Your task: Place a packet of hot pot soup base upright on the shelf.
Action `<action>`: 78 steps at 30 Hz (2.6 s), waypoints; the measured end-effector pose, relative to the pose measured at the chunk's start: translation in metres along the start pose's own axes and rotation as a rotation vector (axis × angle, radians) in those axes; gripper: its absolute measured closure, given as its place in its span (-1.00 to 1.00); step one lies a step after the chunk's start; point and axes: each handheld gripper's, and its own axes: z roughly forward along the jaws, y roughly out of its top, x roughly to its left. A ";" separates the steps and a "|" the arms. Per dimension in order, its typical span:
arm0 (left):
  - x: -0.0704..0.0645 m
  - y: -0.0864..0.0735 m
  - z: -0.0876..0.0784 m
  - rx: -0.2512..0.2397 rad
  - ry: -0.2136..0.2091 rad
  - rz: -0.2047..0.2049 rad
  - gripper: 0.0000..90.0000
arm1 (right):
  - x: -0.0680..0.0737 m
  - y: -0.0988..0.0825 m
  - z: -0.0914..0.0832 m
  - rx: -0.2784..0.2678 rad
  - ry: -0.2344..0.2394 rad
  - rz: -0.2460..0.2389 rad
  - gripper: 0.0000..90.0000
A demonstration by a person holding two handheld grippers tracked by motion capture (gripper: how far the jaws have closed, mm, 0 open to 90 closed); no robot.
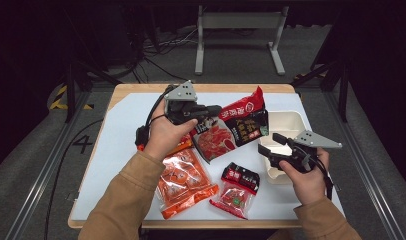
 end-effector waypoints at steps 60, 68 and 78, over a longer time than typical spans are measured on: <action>-0.010 -0.021 0.002 -0.037 -0.047 -0.005 1.00 | -0.016 0.040 -0.022 -0.210 0.133 0.084 0.83; -0.009 -0.022 0.003 -0.045 -0.059 -0.019 1.00 | -0.014 0.062 -0.026 -0.190 0.100 0.032 0.86; -0.006 -0.022 0.005 -0.060 -0.030 -0.050 0.74 | -0.017 0.089 -0.033 -0.167 0.055 -0.032 0.88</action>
